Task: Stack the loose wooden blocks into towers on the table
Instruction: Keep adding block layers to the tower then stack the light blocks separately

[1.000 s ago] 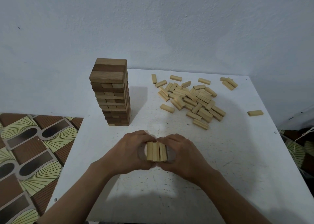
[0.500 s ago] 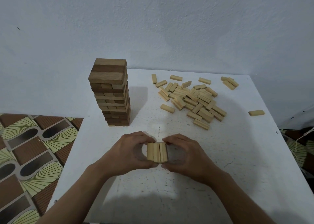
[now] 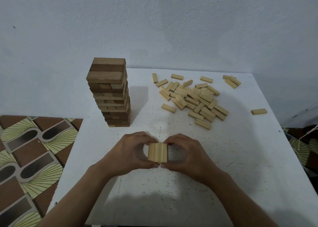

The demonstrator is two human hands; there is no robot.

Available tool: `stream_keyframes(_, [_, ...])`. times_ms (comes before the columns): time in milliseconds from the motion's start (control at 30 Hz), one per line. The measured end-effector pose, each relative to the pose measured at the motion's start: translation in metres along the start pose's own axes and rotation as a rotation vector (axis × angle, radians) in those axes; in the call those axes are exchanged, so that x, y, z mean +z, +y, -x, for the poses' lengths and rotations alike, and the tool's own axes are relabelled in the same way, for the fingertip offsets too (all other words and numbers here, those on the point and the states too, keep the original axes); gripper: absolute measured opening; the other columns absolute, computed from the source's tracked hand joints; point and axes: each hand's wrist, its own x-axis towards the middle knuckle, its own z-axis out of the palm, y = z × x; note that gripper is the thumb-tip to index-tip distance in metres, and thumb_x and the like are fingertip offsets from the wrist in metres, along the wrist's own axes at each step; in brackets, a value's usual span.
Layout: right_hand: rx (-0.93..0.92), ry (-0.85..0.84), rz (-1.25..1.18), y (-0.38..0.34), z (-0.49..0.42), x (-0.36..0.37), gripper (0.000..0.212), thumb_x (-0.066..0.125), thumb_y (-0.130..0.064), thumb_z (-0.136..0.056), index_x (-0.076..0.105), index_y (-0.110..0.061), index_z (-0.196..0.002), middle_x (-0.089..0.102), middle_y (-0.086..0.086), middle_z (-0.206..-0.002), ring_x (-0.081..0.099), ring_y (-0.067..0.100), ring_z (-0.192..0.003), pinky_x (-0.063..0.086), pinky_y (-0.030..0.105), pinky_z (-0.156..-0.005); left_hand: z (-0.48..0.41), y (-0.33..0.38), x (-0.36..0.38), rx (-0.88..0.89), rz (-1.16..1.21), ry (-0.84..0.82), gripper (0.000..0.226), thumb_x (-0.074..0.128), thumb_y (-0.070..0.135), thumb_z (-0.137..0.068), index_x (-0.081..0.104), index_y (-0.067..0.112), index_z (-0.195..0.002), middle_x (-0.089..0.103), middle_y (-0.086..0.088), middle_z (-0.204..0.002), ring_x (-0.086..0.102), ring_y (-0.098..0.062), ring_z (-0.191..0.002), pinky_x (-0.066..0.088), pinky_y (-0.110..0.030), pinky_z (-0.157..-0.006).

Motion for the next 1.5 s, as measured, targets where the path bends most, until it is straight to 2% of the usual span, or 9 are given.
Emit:
stream_keyframes(567, [-0.003,0.008,0.006,0.001,0.001,0.0,0.062,0.084,-0.053,-0.07,0.062,-0.028,-0.123,0.059,-0.022,-0.115,0.052,-0.003,-0.107,0.047,0.019,-0.086,0.0,0.005,-0.002,0.013,-0.017,0.0,0.061,0.084,0.057,-0.067,0.068,0.031,-0.12,0.066,0.022,-0.113,0.058,-0.001,-0.109,0.055,-0.027,-0.086])
stream_keyframes(700, [0.018,-0.003,-0.007,0.001,0.004,-0.001,0.085,0.082,-0.06,-0.068,0.053,-0.027,-0.14,0.057,-0.022,-0.124,0.05,-0.006,-0.116,0.046,0.018,-0.094,0.002,0.007,-0.003,0.017,-0.016,-0.013,0.073,0.082,0.064,-0.067,0.063,0.031,-0.129,0.064,0.023,-0.119,0.054,0.002,-0.115,0.05,-0.016,-0.089])
stream_keyframes(767, [0.019,-0.009,-0.029,0.002,0.006,-0.004,0.086,0.082,-0.061,-0.07,0.05,-0.029,-0.143,0.057,-0.023,-0.124,0.052,-0.005,-0.117,0.047,0.017,-0.095,0.001,0.008,-0.005,0.025,-0.009,-0.013,0.073,0.082,0.064,-0.069,0.061,0.031,-0.132,0.062,0.023,-0.121,0.053,0.002,-0.117,0.048,-0.012,-0.088])
stream_keyframes(833, [0.018,0.005,-0.078,0.003,0.007,-0.009,0.079,0.081,-0.056,-0.074,0.053,-0.027,-0.141,0.059,-0.023,-0.122,0.056,-0.001,-0.115,0.048,0.017,-0.095,0.0,0.01,-0.005,0.008,0.012,0.001,0.069,0.079,0.066,-0.072,0.061,0.034,-0.131,0.06,0.026,-0.121,0.053,0.001,-0.118,0.048,-0.014,-0.088])
stream_keyframes(933, [0.054,0.098,-0.145,0.007,0.008,-0.018,0.052,0.076,-0.046,-0.083,0.062,-0.025,-0.129,0.064,-0.019,-0.113,0.062,0.005,-0.107,0.053,0.021,-0.09,-0.005,0.016,-0.003,-0.001,0.059,0.065,0.052,0.071,0.061,-0.084,0.064,0.034,-0.127,0.061,0.025,-0.118,0.057,-0.002,-0.116,0.053,-0.022,-0.089])
stream_keyframes(1067, [0.071,0.411,0.033,0.021,0.007,-0.029,0.02,0.066,-0.028,-0.092,0.068,-0.021,-0.111,0.066,-0.012,-0.098,0.062,0.004,-0.091,0.055,0.029,-0.08,-0.023,0.03,0.0,0.087,0.079,0.158,0.027,0.063,0.036,-0.098,0.068,0.023,-0.121,0.066,0.015,-0.11,0.062,-0.007,-0.107,0.051,-0.022,-0.087])
stream_keyframes(1167, [0.166,0.536,0.277,0.041,0.003,-0.036,0.024,0.069,-0.018,-0.091,0.07,-0.013,-0.114,0.065,0.0,-0.109,0.057,0.016,-0.106,0.051,0.044,-0.092,-0.047,0.035,0.009,0.112,0.016,0.179,0.022,0.062,0.022,-0.099,0.069,0.022,-0.12,0.066,0.012,-0.11,0.06,-0.006,-0.105,0.048,-0.022,-0.087])
stream_keyframes(1300, [0.288,0.467,0.424,0.051,0.002,-0.037,0.033,0.068,-0.016,-0.091,0.067,-0.011,-0.123,0.058,0.006,-0.126,0.048,0.028,-0.123,0.043,0.051,-0.098,-0.086,0.038,0.023,0.135,-0.233,0.12,0.031,0.056,0.022,-0.1,0.062,0.02,-0.131,0.062,0.004,-0.124,0.052,-0.018,-0.118,0.045,-0.038,-0.098])
stream_keyframes(1500, [0.264,0.395,0.442,0.059,0.017,-0.032,0.038,0.053,-0.018,-0.094,0.063,-0.01,-0.13,0.059,0.007,-0.136,0.046,0.026,-0.127,0.04,0.046,-0.102,-0.128,0.062,0.037,0.164,-0.519,-0.147,0.047,0.04,0.025,-0.106,0.036,0.023,-0.152,0.036,0.006,-0.156,0.024,-0.017,-0.145,0.024,-0.045,-0.114])
